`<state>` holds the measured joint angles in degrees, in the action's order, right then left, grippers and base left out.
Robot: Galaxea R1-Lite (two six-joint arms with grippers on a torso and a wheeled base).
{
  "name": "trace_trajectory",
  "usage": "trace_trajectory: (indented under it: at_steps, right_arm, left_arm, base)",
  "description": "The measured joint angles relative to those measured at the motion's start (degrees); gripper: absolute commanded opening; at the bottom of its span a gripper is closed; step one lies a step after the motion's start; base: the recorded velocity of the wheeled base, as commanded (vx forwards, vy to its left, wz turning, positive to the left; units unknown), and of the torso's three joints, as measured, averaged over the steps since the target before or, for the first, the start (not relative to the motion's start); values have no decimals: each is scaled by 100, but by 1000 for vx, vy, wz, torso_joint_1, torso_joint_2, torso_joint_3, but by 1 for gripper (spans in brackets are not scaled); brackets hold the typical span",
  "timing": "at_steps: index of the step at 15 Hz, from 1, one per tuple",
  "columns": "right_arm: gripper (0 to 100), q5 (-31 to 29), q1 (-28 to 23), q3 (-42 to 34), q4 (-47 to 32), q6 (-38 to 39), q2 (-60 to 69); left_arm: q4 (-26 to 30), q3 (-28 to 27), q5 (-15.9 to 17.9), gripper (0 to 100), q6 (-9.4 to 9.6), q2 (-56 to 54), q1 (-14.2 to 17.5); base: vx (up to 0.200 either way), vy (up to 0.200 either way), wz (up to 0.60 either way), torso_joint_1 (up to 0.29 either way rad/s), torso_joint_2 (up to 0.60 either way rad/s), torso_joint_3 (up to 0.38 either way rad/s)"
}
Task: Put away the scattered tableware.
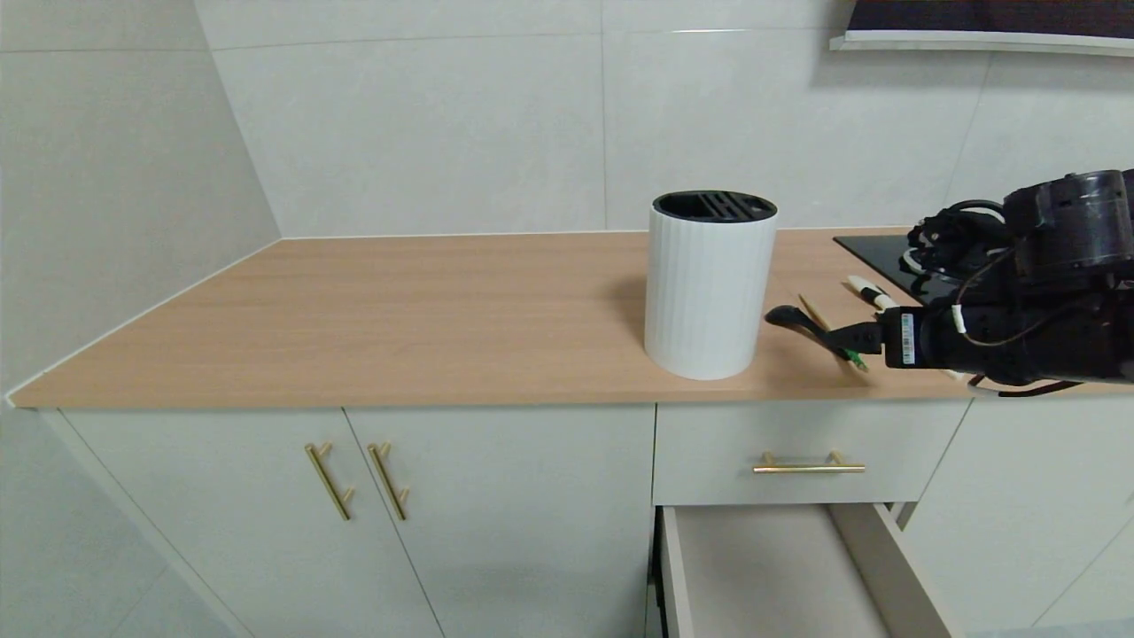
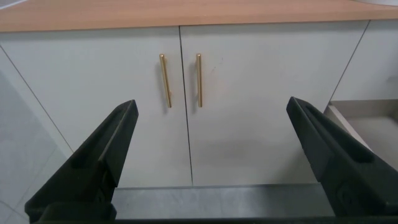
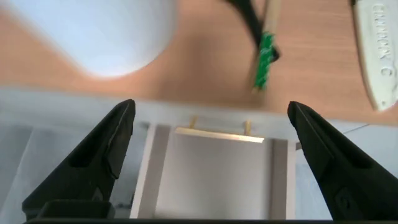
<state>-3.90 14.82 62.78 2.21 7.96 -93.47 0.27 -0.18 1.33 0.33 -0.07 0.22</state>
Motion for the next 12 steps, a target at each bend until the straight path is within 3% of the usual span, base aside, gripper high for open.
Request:
trace_trajectory:
  at_steps: [7, 12]
  right_arm:
    - [100, -569, -325, 74, 1084, -16, -1103]
    - [100, -677, -408, 163, 1243, -9, -1585]
  left_arm:
    - [0, 0, 0, 100, 2, 0, 2]
    - [-2, 0, 0, 100, 2, 0, 0]
  base:
    - [0, 0, 0, 0, 0, 0]
    - [0, 0, 0, 0, 0, 0]
